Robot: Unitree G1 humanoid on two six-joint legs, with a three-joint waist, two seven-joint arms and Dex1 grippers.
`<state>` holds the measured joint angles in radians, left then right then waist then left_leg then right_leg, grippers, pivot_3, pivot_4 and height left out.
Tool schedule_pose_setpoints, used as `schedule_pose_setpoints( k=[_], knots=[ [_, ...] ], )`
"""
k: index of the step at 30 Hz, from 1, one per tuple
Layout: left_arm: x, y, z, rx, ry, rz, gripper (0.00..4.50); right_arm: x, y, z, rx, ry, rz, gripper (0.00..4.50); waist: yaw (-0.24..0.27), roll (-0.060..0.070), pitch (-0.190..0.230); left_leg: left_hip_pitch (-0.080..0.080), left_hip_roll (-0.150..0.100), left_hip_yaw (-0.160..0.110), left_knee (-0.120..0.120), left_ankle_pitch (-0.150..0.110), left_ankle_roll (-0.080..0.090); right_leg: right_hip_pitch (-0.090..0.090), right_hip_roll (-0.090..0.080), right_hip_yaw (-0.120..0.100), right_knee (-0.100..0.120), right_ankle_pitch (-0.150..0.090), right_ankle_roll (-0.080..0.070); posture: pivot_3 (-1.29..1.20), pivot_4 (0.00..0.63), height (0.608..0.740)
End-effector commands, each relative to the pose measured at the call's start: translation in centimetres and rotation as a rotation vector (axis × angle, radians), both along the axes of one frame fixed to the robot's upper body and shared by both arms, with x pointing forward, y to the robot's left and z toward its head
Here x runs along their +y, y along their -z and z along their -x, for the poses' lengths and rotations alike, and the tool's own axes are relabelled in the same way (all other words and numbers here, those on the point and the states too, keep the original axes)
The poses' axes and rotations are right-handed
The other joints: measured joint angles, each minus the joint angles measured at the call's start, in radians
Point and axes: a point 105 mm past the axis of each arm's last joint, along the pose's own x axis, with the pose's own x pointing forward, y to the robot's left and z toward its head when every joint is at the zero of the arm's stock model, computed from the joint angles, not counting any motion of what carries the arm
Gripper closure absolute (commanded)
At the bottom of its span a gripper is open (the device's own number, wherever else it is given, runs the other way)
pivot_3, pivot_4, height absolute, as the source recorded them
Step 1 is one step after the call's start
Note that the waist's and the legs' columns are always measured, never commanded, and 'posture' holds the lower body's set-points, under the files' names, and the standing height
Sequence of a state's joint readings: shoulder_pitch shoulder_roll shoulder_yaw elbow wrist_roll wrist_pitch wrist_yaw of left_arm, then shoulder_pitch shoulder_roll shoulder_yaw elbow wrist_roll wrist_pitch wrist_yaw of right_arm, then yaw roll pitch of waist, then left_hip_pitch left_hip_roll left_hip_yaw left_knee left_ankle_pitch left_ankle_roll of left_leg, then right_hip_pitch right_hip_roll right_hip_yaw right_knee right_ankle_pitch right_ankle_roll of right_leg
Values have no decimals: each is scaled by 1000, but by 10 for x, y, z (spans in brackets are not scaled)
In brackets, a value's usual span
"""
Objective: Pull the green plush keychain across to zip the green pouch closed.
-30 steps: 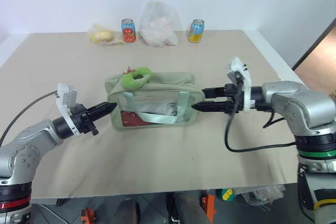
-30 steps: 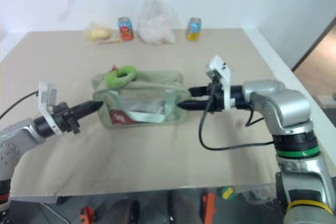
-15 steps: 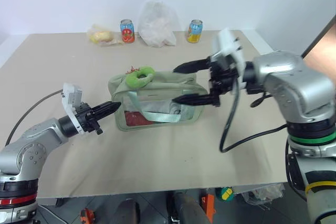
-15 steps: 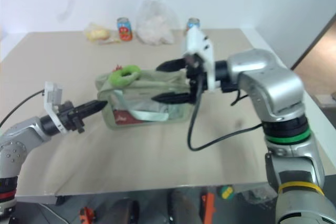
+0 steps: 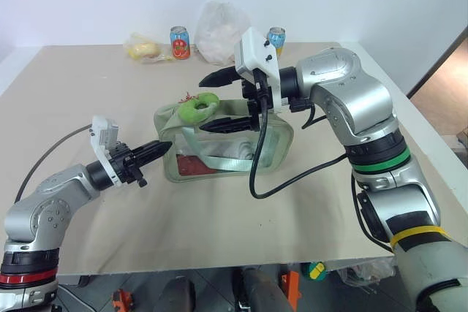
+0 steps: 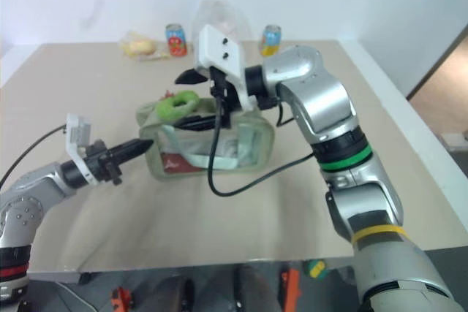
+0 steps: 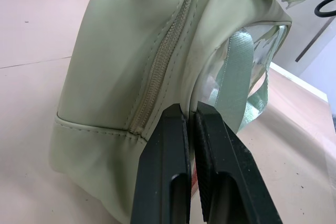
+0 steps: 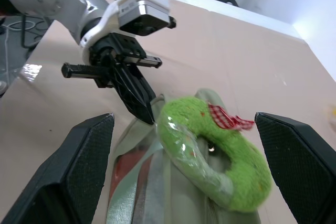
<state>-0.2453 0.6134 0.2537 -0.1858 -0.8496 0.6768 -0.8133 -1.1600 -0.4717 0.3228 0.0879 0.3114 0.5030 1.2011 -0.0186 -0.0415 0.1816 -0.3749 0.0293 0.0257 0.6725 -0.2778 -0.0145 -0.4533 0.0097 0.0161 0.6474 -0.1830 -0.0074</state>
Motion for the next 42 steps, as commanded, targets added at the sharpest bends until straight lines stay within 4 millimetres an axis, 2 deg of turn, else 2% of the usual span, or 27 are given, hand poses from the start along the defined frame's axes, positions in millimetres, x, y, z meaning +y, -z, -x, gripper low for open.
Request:
schedule_pose_setpoints(
  k=[1, 9, 10, 11, 13, 21, 22, 27, 30, 34, 38, 40, 42],
  knots=[
    [-3, -4, 4, -23, 8, -5, 4413, 6, -7, 1, -50, -20, 9, 59, 0, 0, 0, 0, 0, 0, 0, 0, 0, 0, 0, 0, 0, 0, 0, 0, 150, 740],
    [-2, -3, 6, -17, 0, -5, 4413, 15, -2, -16, -15, 41, 11, 59, -1, 0, 0, 0, 0, 0, 0, 0, 0, 0, 1, 0, 0, 0, 0, 0, 150, 740],
    [-2, -3, 6, -16, -1, -4, 4413, 15, -1, -19, -7, 54, 8, 614, -1, 0, 0, 1, 0, 0, 0, 0, 0, 0, 1, -1, 0, 0, -1, 0, 150, 740],
    [-2, -3, 6, -14, -2, -4, 4413, 15, -1, -21, 0, 63, 5, 817, -1, 0, 0, 0, 1, -1, 0, 0, 0, 0, 1, -1, 0, 0, -1, 0, 150, 740],
    [-2, -2, 7, -11, -3, -4, 4413, 14, -1, -21, 9, 64, -1, 1610, -1, 0, 0, 0, 1, -1, 0, 0, 0, 0, 1, -1, 0, 2, -4, 0, 150, 740],
    [-3, -1, 5, -4, 2, 0, 4413, 10, -1, -22, 33, 66, -14, 4268, -1, 0, 0, 0, 1, 0, 0, 0, 0, 0, 1, -1, 0, 2, -4, 0, 150, 740],
    [-3, -1, 5, -4, 2, 1, 4413, 9, -2, -22, 37, 70, -18, 4460, -1, 0, 0, 0, 1, 0, 0, 0, 0, 0, 1, -1, 0, 2, -3, 0, 150, 740],
    [-5, -1, 3, -4, 5, 5, 4413, -2, -6, -30, 52, 129, -45, 4460, -1, 0, 0, 0, 0, -1, 0, 0, 0, 0, 1, -1, 0, 2, -3, 0, 150, 740],
    [-6, -1, 2, -5, 9, 9, 4413, -27, -17, -43, 60, 229, -93, 4460, 0, 0, 0, 0, 0, -1, 0, 0, 0, 0, 0, -1, 0, 2, -3, 0, 150, 740],
    [-7, 1, 3, -2, 9, 8, 4413, -85, -28, -51, 80, 366, -134, 4460, 4, 0, 0, -1, -2, -1, 0, 0, 0, 0, -2, -1, 0, 2, -3, 0, 150, 740],
    [-2, 1, 6, 0, -2, 7, 4413, -158, -3, -46, 32, 518, 17, 4460, 6, 0, 0, -1, -5, 0, 0, -1, 2, 1, -4, 0, -2, 0, 0, 0, 150, 740],
    [1, 0, 7, 2, -10, 7, 4413, -203, 17, -49, -17, 673, 167, 4460, 4, 0, 0, -1, -6, 0, 0, -3, 5, 1, -6, 0, -2, -1, 2, 0, 150, 740],
    [5, -1, 7, 3, -19, 8, 4413, -239, 31, -51, -45, 803, 273, 4460, 0, 1, 1, -1, -8, 1, -1, -3, 5, 1, -7, 1, -2, -2, 4, 0, 150, 740]
  ],
)
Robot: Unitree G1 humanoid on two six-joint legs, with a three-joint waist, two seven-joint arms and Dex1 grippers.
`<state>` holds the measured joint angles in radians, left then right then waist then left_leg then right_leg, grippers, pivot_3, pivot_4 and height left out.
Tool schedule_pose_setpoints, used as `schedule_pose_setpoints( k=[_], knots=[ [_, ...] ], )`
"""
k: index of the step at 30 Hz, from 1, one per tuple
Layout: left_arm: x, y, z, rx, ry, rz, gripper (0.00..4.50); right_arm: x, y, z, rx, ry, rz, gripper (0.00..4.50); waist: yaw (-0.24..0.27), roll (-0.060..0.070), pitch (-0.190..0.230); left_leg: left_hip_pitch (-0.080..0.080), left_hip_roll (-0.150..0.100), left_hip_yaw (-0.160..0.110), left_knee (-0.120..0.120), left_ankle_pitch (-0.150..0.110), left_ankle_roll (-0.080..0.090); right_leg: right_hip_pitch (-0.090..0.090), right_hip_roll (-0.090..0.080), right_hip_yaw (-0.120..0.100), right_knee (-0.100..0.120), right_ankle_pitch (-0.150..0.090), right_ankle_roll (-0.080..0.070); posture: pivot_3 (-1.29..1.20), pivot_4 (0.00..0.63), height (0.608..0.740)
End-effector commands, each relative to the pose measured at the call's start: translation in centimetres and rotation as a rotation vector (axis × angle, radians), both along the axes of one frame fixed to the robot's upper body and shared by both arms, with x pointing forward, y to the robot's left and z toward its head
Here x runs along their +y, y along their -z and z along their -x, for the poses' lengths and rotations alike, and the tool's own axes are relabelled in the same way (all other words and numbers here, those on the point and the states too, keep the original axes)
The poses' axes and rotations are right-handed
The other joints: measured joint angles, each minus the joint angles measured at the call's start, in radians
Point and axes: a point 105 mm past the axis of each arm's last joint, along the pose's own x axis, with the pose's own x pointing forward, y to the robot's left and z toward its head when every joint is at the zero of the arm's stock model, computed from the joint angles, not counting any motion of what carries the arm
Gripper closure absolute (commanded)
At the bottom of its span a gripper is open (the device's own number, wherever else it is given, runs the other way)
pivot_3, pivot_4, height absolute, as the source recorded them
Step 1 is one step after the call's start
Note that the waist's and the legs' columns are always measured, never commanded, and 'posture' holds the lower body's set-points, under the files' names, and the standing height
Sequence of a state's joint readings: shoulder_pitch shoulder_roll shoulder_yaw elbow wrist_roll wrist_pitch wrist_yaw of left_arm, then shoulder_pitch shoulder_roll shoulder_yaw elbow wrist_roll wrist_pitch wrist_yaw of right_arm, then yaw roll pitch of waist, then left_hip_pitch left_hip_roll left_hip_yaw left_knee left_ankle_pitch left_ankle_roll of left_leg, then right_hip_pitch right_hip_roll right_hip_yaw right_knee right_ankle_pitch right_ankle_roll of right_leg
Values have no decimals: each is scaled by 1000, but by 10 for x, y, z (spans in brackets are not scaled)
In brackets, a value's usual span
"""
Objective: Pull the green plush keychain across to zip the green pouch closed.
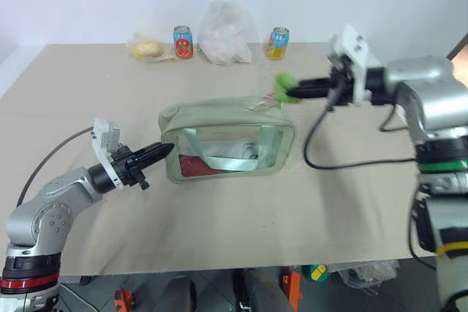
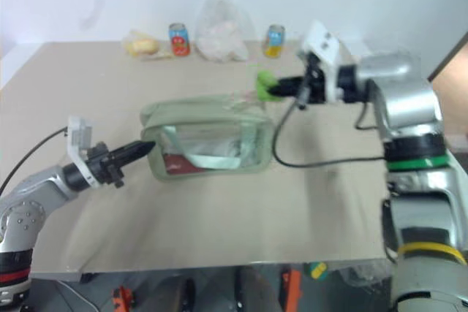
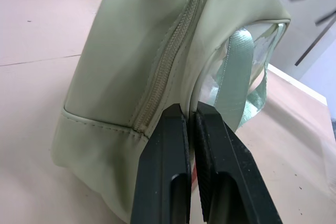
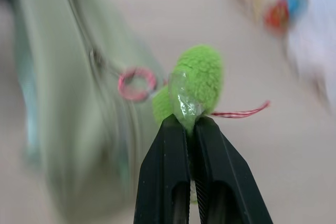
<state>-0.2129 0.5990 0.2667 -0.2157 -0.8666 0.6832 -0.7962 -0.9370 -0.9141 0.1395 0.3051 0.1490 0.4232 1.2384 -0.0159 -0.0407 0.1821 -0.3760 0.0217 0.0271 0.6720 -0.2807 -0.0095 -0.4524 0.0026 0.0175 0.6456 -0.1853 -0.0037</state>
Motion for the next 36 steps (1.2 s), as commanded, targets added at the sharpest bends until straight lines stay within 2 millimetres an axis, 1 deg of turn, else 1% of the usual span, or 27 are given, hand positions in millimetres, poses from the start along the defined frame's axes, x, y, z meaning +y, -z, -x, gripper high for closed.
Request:
schedule_pose_setpoints(
  k=[1, 2, 3, 4, 5, 6, 7, 8, 9, 11, 12, 13, 14, 17, 19, 21, 22, 23, 24, 26, 28, 31, 33, 35, 36],
  knots=[
    [7, -4, 3, -5, -14, -11, 4413, -53, 1, -2, -77, 183, 180, 4460, -5, 1, 0, 0, 0, 1, 0, 0, 0, 0, 0, 1, 0, -1, 3, 0, 150, 740],
    [8, -4, 4, -5, -16, -11, 4413, -62, 7, -3, -66, 223, 193, 4460, -6, 1, 0, 1, -1, 1, 0, 0, 0, 0, 0, 1, 0, -1, 3, 0, 150, 740],
    [10, -5, 4, -5, -18, -12, 4413, -66, 20, -4, -45, 242, 210, 4460, -8, 0, 0, 2, -1, 1, 0, 0, 0, 0, 1, 1, 0, -1, 4, 0, 150, 740],
    [11, -6, 4, -4, -22, -12, 4413, -65, 34, -4, -22, 245, 223, 4460, -10, 0, 0, 2, -1, 1, 0, 0, 0, 0, 1, 2, 0, -1, 4, 0, 150, 740],
    [13, -6, 4, -3, -27, -10, 4413, -61, 51, -4, 14, 243, 226, 4460, -11, 0, 0, 4, 0, 1, 1, 0, 0, 1, 2, 2, 0, 0, 4, 0, 150, 740],
    [15, -7, 4, 3, -38, -3, 4413, -50, 72, -2, 59, 217, 225, 4460, -11, -1, -1, 4, 0, 1, 1, 1, -1, 2, 3, 3, 0, 0, 3, 0, 150, 740],
    [16, -7, 3, 12, -50, 9, 4413, -25, 99, 4, 121, 156, 189, 4460, -11, -3, -2, 5, 1, 1, 1, 1, -1, 3, 5, 3, 0, 0, 3, 0, 150, 740],
    [17, -7, 3, 19, -58, 17, 4413, -8, 115, 10, 162, 113, 159, 4460, -11, -3, -2, 7, 3, 1, 1, 1, -1, 5, 6, 2, 0, 0, 2, 0, 150, 740],
    [18, -7, 2, 24, -63, 21, 4413, 15, 133, 17, 205, 60, 115, 4460, -12, -4, -2, 8, 5, 0, 1, 1, -1, 7, 8, 2, 0, 0, 1, 0, 150, 740],
    [16, -7, 3, 30, -63, 25, 4413, 42, 149, 27, 253, -1, 59, 4460, -21, -2, -2, 8, 9, -1, 0, 1, -1, 9, 10, 2, 2, 0, -2, 0, 150, 740],
    [15, -7, 4, 34, -62, 26, 4413, 51, 154, 30, 268, -20, 41, 4460, -24, -3, -3, 10, 9, -1, -1, 1, -2, 10, 11, 3, 3, 0, -3, 0, 150, 740],
    [15, -7, 4, 36, -62, 27, 4413, 56, 155, 32, 274, -28, 34, 4460, -27, -6, -5, 12, 10, -1, -1, 1, -2, 12, 11, 1, 3, -1, -4, 0, 150, 740],
    [14, -7, 5, 40, -63, 27, 4413, 58, 154, 32, 273, -32, 24, 4460, -28, -7, -5, 18, 12, -2, -1, 2, -3, 13, 13, -1, 3, -1, -6, 0, 150, 740],
    [15, -7, 5, 53, -73, 29, 4413, 51, 139, 21, 248, 19, -22, 4460, -28, -7, -5, 20, 14, -2, -1, 3, -5, 13, 18, -2, 3, -1, -9, 0, 150, 740],
    [16, -6, 5, 62, -83, 28, 4413, 41, 130, 11, 227, 69, -35, 3782, -29, -7, -5, 20, 15, -2, -1, 3, -5, 13, 20, -1, 3, -2, -12, 0, 150, 740],
    [17, -6, 6, 73, -89, 32, 4413, 39, 117, 11, 219, 52, -64, 3228, -28, -7, -5, 20, 15, -2, -1, 3, -5, 13, 20, -1, 3, -2, -12, 0, 150, 740],
    [18, -5, 6, 81, -91, 39, 4413, 38, 107, 8, 203, 61, -96, 2880, -29, -7, -5, 19, 15, -2, -1, 3, -5, 12, 19, 0, 3, -2, -12, 0, 150, 740],
    [18, -6, 6, 85, -93, 44, 3741, 35, 98, 5, 187, 74, -121, 2556, -29, -7, -5, 19, 15, -1, -2, 3, -5, 12, 19, 0, 3, -1, -11, 0, 150, 740],
    [18, -9, 7, 85, -84, 59, 3466, 32, 87, 2, 173, 92, -163, 2208, -29, -6, -5, 18, 15, 0, -2, 3, -5, 11, 19, 1, 3, -1, -10, 0, 150, 740],
    [17, -16, 11, 74, -64, 76, 2744, 25, 67, -2, 154, 113, -245, 1492, -29, -6, -4, 16, 14, 0, -2, 3, -5, 9, 19, 1, 3, 0, -10, 0, 150, 740],
    [17, -22, 15, 53, -51, 66, 2049, 17, 49, 1, 158, 106, -321, 799, -28, -6, -3, 14, 14, 0, -2, 2, -5, 8, 18, 1, 3, -1, -10, 0, 150, 740],
    [27, -25, 17, 35, -108, -9, 1048, 4, 33, 21, 170, 46, -380, 787, -25, -6, -3, 14, 13, -2, -3, 1, -5, 8, 18, 0, 2, -2, -10, 0, 150, 740],
    [37, -19, 26, 61, -135, -93, 386, -9, 29, 37, 188, 26, -392, 787, -21, -5, -3, 13, 13, -2, -3, -2, -2, 8, 17, 0, 1, -5, -10, 0, 150, 740],
    [49, -12, 34, 98, -162, -144, 386, -22, 30, 47, 209, 42, -412, 787, -17, -5, -3, 14, 13, -2, -3, -5, 0, 8, 16, 0, 1, -8, -10, 0, 150, 740],
    [59, -11, 38, 104, -192, -144, 386, -31, 32, 51, 221, 67, -424, 787, -18, -4, -3, 14, 12, -1, -3, -6, 1, 8, 15, 0, 1, -9, -9, 0, 150, 740]
  ],
)
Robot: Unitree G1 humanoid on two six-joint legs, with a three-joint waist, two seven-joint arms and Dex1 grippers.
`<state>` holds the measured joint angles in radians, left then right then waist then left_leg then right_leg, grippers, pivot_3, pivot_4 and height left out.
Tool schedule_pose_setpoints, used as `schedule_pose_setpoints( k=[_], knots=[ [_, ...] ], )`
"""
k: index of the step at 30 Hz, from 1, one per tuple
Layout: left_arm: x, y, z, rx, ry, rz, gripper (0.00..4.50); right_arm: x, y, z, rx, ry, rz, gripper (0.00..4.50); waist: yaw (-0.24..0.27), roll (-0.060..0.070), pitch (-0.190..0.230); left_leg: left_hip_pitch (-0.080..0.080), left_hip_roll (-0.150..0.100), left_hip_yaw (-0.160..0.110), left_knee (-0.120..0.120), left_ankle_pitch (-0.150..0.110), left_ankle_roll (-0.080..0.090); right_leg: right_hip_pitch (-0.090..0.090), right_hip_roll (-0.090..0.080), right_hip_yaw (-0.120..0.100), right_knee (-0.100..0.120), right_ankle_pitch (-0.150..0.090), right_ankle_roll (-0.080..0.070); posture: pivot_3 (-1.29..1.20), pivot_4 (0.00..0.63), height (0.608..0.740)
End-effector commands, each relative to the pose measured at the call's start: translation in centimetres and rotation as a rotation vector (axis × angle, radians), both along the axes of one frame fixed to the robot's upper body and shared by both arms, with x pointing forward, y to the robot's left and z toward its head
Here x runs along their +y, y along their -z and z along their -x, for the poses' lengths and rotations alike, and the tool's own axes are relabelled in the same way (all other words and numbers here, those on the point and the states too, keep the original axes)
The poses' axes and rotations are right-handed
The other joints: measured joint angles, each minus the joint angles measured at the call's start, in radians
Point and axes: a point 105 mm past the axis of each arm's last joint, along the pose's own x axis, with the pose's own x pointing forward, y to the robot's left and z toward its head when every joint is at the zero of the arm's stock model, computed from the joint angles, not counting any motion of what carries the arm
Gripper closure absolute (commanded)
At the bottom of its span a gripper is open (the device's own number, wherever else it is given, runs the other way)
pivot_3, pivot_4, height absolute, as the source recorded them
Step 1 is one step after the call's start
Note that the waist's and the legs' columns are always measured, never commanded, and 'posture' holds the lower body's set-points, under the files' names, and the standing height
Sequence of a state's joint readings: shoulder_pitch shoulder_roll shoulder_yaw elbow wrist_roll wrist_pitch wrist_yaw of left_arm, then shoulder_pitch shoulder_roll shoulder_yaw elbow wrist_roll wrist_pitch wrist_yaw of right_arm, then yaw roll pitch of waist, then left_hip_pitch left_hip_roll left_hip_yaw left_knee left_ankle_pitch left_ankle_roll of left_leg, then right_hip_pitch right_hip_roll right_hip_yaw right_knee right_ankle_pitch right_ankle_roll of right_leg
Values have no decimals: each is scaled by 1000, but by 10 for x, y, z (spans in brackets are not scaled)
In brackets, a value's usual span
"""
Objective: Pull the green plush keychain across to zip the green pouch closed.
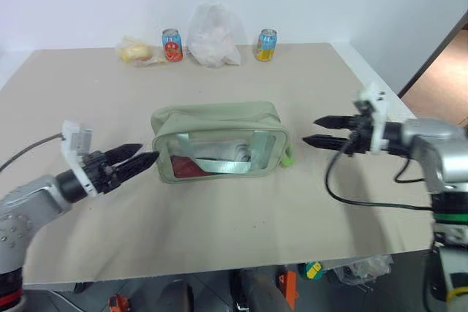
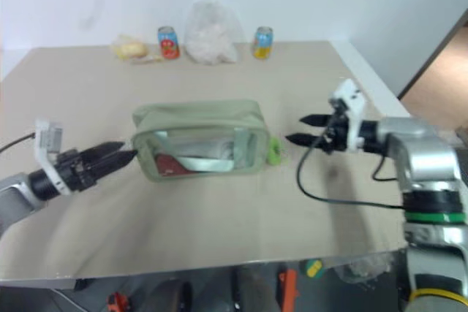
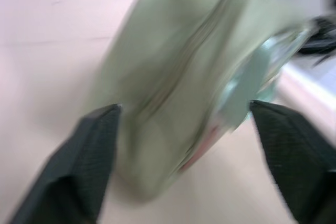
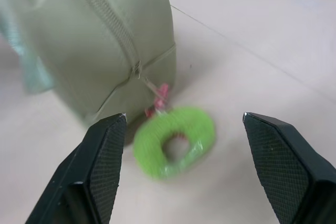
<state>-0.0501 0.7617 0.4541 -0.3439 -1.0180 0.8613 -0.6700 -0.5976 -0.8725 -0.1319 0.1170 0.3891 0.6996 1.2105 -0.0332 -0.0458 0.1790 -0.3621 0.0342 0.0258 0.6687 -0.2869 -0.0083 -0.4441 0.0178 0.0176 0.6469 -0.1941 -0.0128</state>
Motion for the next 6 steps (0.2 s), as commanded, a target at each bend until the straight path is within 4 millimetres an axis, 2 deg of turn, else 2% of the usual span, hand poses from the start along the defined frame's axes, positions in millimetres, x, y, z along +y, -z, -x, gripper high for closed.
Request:
schedule_pose_setpoints(
  k=[1, 3, 6],
  knots=[
    [29, -5, 13, -17, -87, -42, 386, -23, -10, 18, -4, 31, -51, 787, -1, 2, 1, 1, 0, 0, 0, -1, 1, 0, -2, 1, 0, -1, 0, 0, 150, 740],
    [46, -1, 15, -12, -165, -25, 386, -36, -2, 24, 27, 77, -73, 787, -1, 2, 1, 0, 0, 0, 0, -2, 1, 0, -3, 2, 0, -1, 1, 0, 150, 740],
    [55, 11, 17, 0, -221, -13, 386, -44, 12, 29, 65, 129, -98, 787, 1, 3, 1, 1, -1, 1, 0, -2, 1, 0, -3, 0, 0, -2, 1, 0, 150, 740]
  ],
)
